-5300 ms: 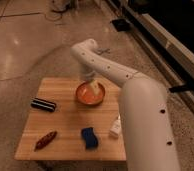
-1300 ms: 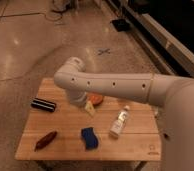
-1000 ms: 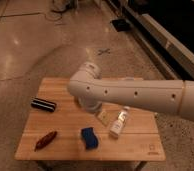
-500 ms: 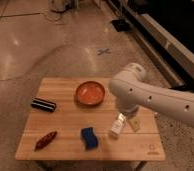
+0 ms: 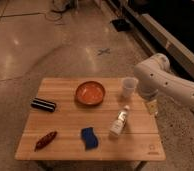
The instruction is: Move the arm in a circular motion
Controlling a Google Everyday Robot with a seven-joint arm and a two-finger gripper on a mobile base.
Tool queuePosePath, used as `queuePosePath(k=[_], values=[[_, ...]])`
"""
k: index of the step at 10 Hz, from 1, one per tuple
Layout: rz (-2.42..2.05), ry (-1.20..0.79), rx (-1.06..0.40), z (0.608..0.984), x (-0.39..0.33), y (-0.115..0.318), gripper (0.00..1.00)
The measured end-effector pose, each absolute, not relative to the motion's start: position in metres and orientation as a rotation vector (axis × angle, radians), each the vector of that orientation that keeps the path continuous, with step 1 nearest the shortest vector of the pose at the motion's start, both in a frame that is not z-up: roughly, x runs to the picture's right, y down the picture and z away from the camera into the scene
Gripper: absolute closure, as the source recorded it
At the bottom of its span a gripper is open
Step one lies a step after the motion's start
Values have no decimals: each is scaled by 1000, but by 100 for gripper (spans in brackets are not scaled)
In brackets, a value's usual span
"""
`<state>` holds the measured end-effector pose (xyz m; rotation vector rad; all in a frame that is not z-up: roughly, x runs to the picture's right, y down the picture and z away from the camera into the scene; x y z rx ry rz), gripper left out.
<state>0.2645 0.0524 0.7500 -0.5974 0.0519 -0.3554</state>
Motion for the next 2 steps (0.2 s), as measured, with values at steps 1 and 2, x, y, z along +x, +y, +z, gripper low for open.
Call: queuePosePath(k=[1, 2], values=[[-326, 58, -604, 763, 278, 46, 20], [-311, 62, -608, 769, 285, 44, 20]])
